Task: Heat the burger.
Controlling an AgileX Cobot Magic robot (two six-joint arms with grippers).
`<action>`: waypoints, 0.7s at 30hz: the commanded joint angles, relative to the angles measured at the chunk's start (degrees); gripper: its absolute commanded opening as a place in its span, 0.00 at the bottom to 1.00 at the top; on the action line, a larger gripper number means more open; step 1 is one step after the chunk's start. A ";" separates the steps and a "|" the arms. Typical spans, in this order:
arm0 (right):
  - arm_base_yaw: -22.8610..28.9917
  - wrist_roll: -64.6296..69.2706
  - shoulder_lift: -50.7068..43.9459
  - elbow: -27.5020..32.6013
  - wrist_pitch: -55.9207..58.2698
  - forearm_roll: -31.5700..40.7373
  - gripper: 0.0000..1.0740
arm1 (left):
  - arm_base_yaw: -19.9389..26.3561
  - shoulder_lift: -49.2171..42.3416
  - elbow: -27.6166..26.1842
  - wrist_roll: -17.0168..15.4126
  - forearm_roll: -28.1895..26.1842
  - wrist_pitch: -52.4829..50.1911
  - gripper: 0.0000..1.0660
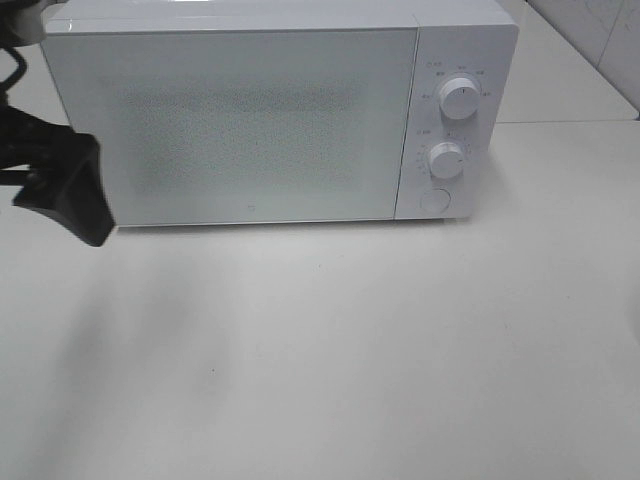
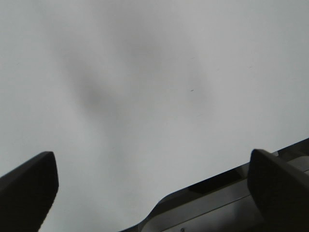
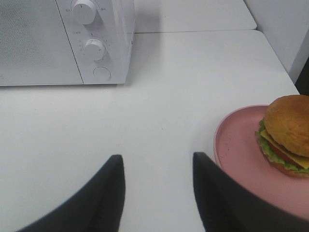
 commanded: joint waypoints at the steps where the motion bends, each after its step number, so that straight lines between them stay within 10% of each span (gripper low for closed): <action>1: -0.06 0.00 -1.49 0.23 -0.57 -0.17 0.44 | 3.55 -1.03 -0.29 -0.06 1.72 3.84 0.95; 13: -0.06 0.00 -1.49 0.23 -0.57 -0.17 0.44 | 19.08 -8.71 9.45 1.38 8.82 8.65 0.95; 21: -0.06 0.00 -1.49 0.23 -0.57 -0.17 0.44 | 20.05 -18.85 14.09 1.38 8.82 6.07 0.95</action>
